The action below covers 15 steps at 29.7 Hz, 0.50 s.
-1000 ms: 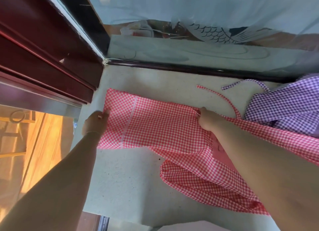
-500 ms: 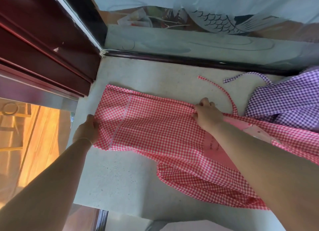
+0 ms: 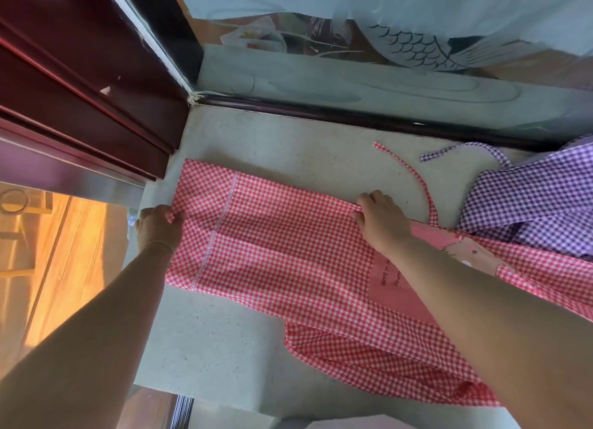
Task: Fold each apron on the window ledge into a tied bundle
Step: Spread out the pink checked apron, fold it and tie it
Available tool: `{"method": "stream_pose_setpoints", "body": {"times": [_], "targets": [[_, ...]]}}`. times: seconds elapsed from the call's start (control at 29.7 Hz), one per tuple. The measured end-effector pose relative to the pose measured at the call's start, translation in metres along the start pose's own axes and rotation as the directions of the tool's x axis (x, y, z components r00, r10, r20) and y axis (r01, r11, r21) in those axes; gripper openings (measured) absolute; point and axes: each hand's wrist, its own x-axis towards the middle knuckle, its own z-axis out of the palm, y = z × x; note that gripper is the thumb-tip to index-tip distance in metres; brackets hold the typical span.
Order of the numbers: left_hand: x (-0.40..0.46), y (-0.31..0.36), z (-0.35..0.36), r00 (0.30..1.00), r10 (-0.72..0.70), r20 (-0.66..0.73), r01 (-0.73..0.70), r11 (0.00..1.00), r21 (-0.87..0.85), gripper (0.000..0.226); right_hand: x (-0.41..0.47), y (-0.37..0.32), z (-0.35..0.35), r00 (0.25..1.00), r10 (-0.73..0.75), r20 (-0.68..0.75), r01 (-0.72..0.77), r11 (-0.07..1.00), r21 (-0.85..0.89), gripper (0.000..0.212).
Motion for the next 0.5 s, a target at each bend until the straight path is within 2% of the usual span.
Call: {"method": "stream_pose_setpoints", "body": {"times": [0.07,0.17,0.24,0.34,0.5], "targets": [[0.004,0.003,0.002,0.998,-0.058,0.006,0.058,0.997,-0.041,0.040,0.001,-0.005,-0.001,0.999,0.047,-0.007,-0.047,0.999,-0.022,0.038],[0.006,0.009,0.003,0.987,-0.134,0.085,0.140,0.988,-0.067,0.068,0.002,-0.009,-0.003,0.976,0.219,-0.004,-0.218,0.970,-0.104,0.055],[0.006,0.012,0.002,0.974,-0.164,0.154,0.169,0.986,-0.018,0.072,0.003,-0.007,-0.006,0.954,0.298,0.012,-0.292,0.941,-0.174,0.066],[0.005,0.008,0.005,0.963,-0.147,0.227,0.142,0.989,0.038,0.053,0.002,0.000,-0.010,0.951,0.307,0.043,-0.283,0.916,-0.284,0.077],[-0.006,-0.013,0.012,0.979,-0.158,0.126,0.155,0.987,0.032,0.054,-0.003,0.016,-0.023,0.932,0.291,0.215,-0.218,0.927,-0.306,0.083]]}}
